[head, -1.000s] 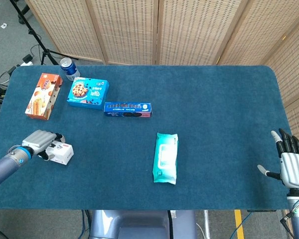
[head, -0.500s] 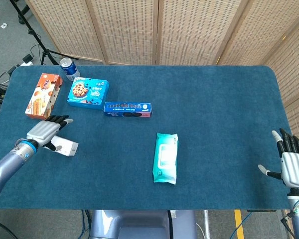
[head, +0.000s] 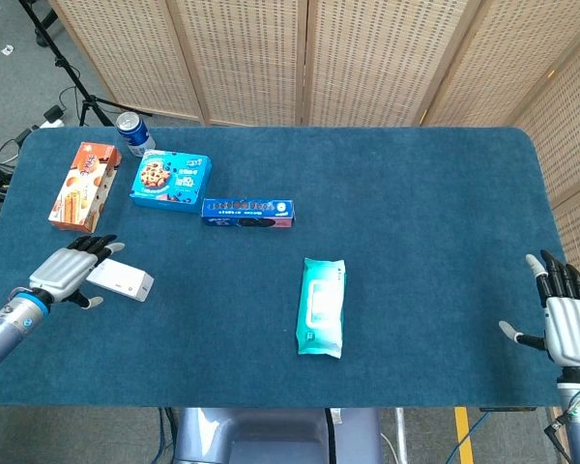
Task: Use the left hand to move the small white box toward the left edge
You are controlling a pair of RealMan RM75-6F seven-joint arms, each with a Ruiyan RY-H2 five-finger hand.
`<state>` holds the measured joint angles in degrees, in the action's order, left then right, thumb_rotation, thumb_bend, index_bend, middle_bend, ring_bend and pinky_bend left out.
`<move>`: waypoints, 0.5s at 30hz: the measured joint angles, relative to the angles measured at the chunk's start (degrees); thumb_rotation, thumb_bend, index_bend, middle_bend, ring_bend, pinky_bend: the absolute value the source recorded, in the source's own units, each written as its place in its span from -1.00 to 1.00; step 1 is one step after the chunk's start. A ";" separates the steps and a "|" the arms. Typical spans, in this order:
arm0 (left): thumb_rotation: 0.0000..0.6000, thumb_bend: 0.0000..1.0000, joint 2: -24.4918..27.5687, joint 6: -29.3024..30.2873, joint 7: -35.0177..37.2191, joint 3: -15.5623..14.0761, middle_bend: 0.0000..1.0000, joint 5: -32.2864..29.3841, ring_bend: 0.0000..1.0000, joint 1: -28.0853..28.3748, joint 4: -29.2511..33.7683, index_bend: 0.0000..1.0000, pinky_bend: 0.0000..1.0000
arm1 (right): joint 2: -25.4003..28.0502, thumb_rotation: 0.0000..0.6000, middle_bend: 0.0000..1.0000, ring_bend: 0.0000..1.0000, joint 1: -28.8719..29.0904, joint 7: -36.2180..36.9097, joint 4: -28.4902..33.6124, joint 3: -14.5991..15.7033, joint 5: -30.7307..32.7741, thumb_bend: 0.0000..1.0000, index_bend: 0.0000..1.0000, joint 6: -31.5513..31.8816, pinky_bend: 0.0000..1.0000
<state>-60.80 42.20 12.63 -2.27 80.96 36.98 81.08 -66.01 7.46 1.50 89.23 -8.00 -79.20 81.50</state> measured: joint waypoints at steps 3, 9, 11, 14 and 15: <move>1.00 -0.58 -3.56 1.69 2.92 -0.16 -1.00 1.35 -1.00 -0.93 -4.16 -1.00 -1.00 | 0.02 1.00 -1.00 -1.00 0.00 0.00 0.00 0.01 0.02 -1.00 -1.00 -0.04 -1.00; 1.00 -0.59 -9.91 4.50 6.60 0.00 -1.00 3.67 -1.00 -1.77 -10.98 -0.97 -0.93 | 0.04 1.00 -1.00 -1.00 0.04 0.10 -0.11 -0.07 0.25 -1.00 -1.00 -0.17 -1.00; 1.00 -0.57 -11.10 5.22 7.29 0.06 -0.82 4.35 -0.91 -1.83 -12.33 -0.75 -0.70 | 0.06 1.00 -1.00 -1.00 0.05 0.25 -0.18 -0.16 0.44 -1.00 -1.00 -0.26 -1.00; 1.00 -0.44 -12.14 6.22 7.50 0.03 -0.42 5.08 -0.62 -1.97 -13.81 -0.32 -0.44 | 0.09 1.00 -1.00 -1.00 0.08 0.38 -0.27 -0.21 0.59 -1.00 -1.00 -0.40 -1.00; 1.00 -0.40 -12.33 6.49 7.50 0.01 -0.36 5.22 -0.57 -2.04 -14.10 -0.24 -0.41 | 0.10 1.00 -1.00 -1.00 0.09 0.43 -0.29 -0.22 0.61 -1.00 -1.00 -0.44 -1.00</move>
<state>-73.12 48.69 20.13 -2.26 86.18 34.94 66.98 -65.92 7.55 1.93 88.95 -8.21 -78.59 81.06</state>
